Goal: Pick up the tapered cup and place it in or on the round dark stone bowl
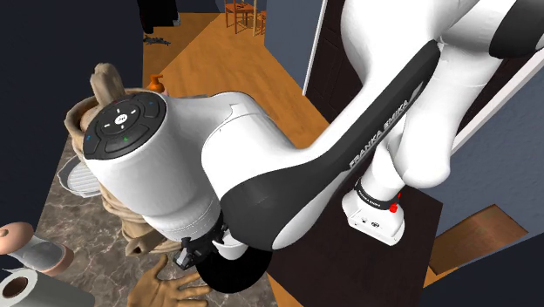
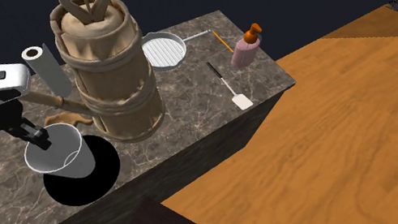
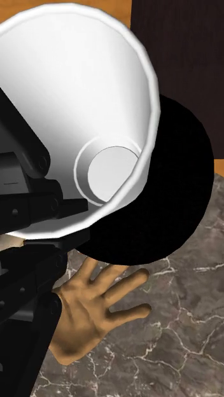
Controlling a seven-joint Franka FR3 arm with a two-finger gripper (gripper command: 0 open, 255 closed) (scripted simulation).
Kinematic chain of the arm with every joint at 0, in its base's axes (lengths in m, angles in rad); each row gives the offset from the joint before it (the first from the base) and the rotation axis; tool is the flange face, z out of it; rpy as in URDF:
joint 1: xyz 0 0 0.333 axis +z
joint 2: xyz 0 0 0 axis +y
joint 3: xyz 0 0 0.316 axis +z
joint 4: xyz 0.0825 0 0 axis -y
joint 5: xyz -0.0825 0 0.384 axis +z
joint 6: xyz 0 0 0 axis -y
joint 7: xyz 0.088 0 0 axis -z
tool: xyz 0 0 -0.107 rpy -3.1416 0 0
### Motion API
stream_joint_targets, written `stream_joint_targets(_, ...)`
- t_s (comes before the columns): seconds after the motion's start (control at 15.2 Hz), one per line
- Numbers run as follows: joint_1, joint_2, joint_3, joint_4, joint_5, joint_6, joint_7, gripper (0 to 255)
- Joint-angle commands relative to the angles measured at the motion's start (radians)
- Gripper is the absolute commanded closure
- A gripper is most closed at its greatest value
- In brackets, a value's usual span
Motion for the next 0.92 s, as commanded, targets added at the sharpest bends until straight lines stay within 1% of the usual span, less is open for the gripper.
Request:
stream_joint_targets(0.0,0.0,0.001,0.0,-0.001,-0.003,0.001,0.0,255)
stream_joint_targets(0.2,0.0,0.001,0.0,-0.001,-0.003,0.001,0.0,255)
stream_joint_targets(0.26,0.0,0.001,0.0,0.0,-0.003,0.001,0.0,0)
stream_joint_targets(0.59,0.0,0.001,0.0,-0.001,-0.003,0.001,0.0,0)
stream_joint_targets(0.86,0.001,-0.026,0.004,0.103,0.018,-0.122,-0.015,0)
